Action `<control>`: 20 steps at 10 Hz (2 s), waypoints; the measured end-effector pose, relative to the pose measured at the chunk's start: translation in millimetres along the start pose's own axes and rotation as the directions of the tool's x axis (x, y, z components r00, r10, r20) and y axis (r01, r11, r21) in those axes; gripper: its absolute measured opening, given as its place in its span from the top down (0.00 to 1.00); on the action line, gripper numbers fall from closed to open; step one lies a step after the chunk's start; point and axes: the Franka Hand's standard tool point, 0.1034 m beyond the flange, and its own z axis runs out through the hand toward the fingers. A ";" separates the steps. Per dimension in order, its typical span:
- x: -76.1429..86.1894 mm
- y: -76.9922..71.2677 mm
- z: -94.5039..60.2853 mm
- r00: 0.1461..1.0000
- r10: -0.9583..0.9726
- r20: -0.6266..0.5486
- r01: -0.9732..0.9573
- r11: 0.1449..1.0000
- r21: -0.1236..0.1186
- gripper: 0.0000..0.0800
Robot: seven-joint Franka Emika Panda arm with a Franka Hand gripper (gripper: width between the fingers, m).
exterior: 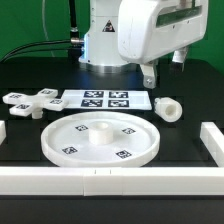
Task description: Assemble round table
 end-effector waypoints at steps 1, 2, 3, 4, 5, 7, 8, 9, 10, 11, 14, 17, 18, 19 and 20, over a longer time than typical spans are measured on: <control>0.0 0.0 0.0 1.000 0.000 0.000 0.000 1.000 0.000 0.19; 0.0 0.0 0.0 1.000 0.000 0.000 0.000 1.000 0.000 0.19; 0.0 0.0 0.0 1.000 0.000 0.000 0.000 1.000 0.000 0.19; 0.0 0.0 0.1 1.000 0.000 0.000 0.000 1.000 0.000 0.19; 0.0 0.0 0.1 1.000 0.000 0.000 0.000 1.000 0.000 0.19; -27.1 15.2 20.4 0.995 -0.095 -0.027 0.095 0.995 -0.011 0.19; -46.1 26.7 32.3 0.994 -0.107 -0.025 0.106 0.994 -0.011 0.19; -57.1 34.5 41.1 0.992 -0.123 -0.022 0.123 0.992 -0.004 0.19; -64.5 40.3 49.0 0.991 -0.130 -0.023 0.130 0.991 -0.003 0.19; -71.3 46.2 56.5 0.991 -0.134 -0.022 0.134 0.991 0.003 0.19; -80.6 46.9 76.7 0.991 -0.130 -0.014 0.130 0.991 0.027 0.19; -87.5 37.3 99.1 0.992 -0.127 0.000 0.127 0.990 0.062 0.19; -88.5 36.3 103.3 0.992 -0.128 0.001 0.127 0.990 0.066 0.19; -90.4 36.4 107.4 0.992 -0.126 0.003 0.125 0.990 0.072 0.19; -90.8 37.2 110.0 0.992 -0.124 0.004 0.123 0.990 0.074 0.19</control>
Offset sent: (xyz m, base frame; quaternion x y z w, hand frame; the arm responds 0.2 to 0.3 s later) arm 0.0000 0.0000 0.0000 0.0000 0.0000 0.0000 1.0000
